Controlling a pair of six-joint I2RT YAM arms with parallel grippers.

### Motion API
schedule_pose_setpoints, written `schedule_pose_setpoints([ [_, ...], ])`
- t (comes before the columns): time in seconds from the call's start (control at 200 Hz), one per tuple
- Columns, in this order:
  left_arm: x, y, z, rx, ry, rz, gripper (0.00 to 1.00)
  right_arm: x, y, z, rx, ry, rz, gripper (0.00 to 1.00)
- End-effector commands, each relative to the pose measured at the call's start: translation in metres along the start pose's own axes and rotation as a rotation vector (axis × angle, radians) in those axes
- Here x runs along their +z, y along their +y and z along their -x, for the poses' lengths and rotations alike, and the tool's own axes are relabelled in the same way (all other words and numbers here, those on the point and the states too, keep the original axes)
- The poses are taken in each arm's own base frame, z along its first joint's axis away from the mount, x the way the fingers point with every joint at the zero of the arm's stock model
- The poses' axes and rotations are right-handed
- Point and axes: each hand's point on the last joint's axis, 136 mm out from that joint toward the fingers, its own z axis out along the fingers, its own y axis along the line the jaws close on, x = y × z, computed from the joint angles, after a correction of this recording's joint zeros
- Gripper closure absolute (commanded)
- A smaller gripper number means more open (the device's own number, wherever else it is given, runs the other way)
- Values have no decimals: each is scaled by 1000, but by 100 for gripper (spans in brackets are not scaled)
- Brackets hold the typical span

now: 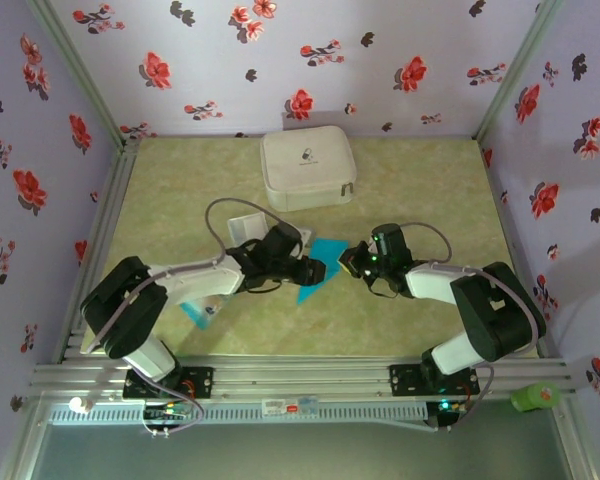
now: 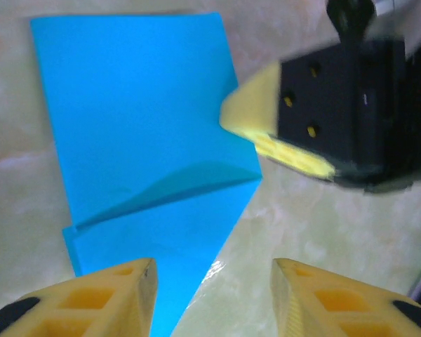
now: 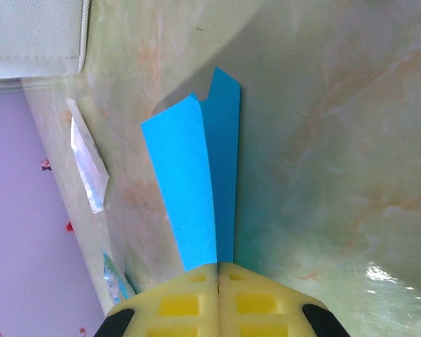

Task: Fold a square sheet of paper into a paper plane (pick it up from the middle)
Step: Fold the wing for the fifth time at the center of the table.

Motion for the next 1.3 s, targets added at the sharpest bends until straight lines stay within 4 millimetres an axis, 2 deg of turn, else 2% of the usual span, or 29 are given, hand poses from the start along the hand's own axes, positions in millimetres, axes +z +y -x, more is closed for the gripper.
schedule_pose_setpoints([
  [0.0,0,18,-20,184,49,198,45,-4,13,3,21,-20,47,100],
  [0.135,3,19,-27,299,67,315,41,-6,15,2,25,-20,48,100],
  [0.28,11,15,-32,394,89,368,40,-6,17,1,25,-17,51,100],
  [0.53,24,17,-36,458,115,427,41,-4,18,0,30,-13,54,100],
  [1.105,32,30,-44,495,144,509,51,-3,18,-1,33,-14,48,100],
  [1.295,31,31,-43,499,139,520,58,-4,18,-1,32,-14,45,100],
])
